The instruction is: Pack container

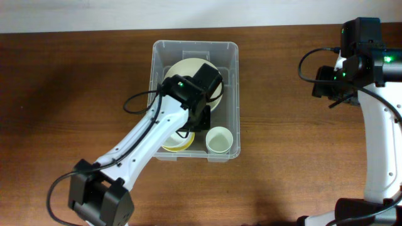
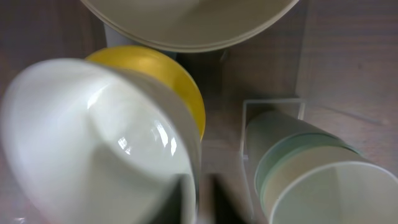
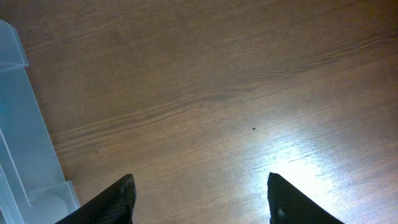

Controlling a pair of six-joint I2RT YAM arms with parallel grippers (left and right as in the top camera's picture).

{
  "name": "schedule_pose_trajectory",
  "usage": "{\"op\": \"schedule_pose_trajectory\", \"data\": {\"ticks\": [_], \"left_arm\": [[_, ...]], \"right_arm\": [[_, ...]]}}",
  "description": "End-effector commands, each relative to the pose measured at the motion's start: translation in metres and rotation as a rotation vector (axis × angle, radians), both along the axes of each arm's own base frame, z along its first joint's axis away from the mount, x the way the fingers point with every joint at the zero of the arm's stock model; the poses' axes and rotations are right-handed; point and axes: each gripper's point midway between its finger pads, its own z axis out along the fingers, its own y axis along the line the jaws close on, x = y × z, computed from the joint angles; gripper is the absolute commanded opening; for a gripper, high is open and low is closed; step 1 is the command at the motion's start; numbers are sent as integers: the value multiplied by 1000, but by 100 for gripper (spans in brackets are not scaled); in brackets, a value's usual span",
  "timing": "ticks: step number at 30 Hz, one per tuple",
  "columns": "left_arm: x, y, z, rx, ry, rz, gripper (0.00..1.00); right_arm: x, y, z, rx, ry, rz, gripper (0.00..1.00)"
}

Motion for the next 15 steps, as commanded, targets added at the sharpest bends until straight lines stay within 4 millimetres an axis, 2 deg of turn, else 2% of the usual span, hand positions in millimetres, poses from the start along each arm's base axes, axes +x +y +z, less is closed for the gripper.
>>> {"op": "schedule_pose_trajectory", "data": {"ticks": [1, 4, 6, 8, 10, 12, 15], "left_arm": [[2, 3, -4, 14, 8, 0, 78], [17, 19, 8, 25, -43, 44, 80], [30, 32, 25, 10, -92, 87, 80], [45, 51, 50, -9, -163, 131, 80], [63, 80, 82, -8, -262, 190, 81], [79, 115, 116, -15, -368, 260, 81], [90, 162, 142, -18, -452, 361, 86]], "right_arm": [[-4, -5, 5, -19, -12, -4, 63], [-3, -5, 6, -17, -16, -3, 68], [4, 3, 6, 15, -41, 27, 73], [16, 17, 7, 68, -74, 127, 73], [33, 27, 6, 106, -117, 193, 71], [56, 28, -3, 113, -141, 205, 58], [84, 31, -26, 144, -142, 217, 35]]}}
